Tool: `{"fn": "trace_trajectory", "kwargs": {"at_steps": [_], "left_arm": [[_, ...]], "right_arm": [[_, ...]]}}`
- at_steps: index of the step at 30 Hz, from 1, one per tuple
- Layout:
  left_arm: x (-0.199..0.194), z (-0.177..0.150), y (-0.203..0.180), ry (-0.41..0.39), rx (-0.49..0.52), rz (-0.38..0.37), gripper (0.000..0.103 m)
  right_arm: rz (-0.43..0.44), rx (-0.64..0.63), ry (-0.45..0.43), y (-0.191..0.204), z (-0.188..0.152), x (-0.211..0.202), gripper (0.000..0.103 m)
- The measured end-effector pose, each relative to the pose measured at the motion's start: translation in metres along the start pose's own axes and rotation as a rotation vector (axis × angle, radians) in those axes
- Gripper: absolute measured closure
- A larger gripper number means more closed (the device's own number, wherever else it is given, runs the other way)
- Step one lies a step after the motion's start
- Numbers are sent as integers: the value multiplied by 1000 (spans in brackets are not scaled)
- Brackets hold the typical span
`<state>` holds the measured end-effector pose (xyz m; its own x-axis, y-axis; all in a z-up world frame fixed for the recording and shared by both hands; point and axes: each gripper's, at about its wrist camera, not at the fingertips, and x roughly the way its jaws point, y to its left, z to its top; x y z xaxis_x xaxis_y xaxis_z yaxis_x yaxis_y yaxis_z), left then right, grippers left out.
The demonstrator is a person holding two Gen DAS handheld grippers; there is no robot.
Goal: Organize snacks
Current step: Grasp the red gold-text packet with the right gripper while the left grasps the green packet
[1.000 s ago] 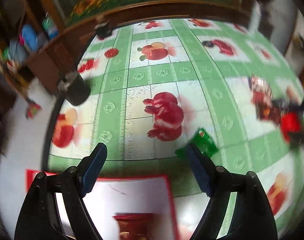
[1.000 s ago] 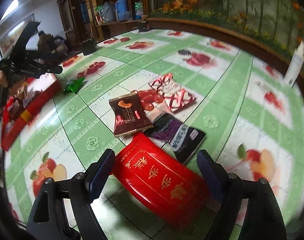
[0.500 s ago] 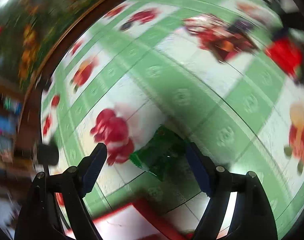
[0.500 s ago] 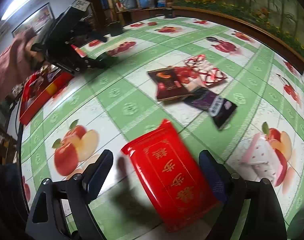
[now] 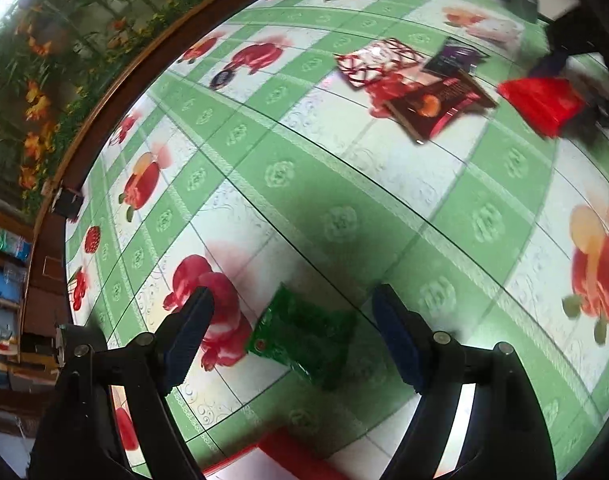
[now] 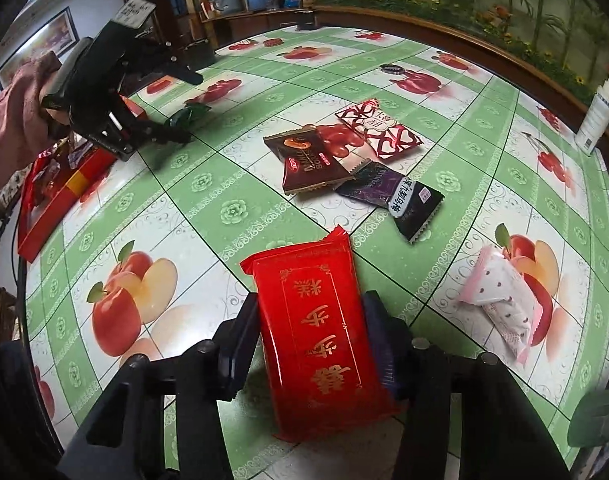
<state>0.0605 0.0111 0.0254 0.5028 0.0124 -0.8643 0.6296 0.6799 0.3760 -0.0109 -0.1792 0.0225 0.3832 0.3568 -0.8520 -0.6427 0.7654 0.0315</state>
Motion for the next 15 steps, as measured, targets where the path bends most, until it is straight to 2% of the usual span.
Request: {"fn": "trace_trajectory", "kwargs": {"at_steps": [4, 6, 7, 8, 10, 11, 14, 15], "left_arm": [[2, 0, 6, 23, -93, -13, 21], [3, -4, 11, 28, -152, -39, 25], [3, -6, 13, 27, -184, -68, 37], [3, -9, 18, 18, -236, -120, 57], [5, -11, 22, 8, -316, -151, 76], [5, -12, 23, 4, -358, -169, 82], [3, -11, 13, -2, -369, -165, 96], [1, -11, 8, 2, -368, -156, 97]], "right_arm": [[-14, 8, -10, 2, -2, -1, 51], [-16, 12, -10, 2, -1, -1, 51], [-18, 12, -11, 3, -1, -1, 51], [-21, 12, -12, 3, -1, -1, 51], [-25, 16, -14, 4, -1, 0, 51], [-27, 19, -15, 5, -2, 0, 51], [-28, 29, -20, 6, -3, -1, 51], [-29, 32, -20, 6, -3, -1, 51]]}}
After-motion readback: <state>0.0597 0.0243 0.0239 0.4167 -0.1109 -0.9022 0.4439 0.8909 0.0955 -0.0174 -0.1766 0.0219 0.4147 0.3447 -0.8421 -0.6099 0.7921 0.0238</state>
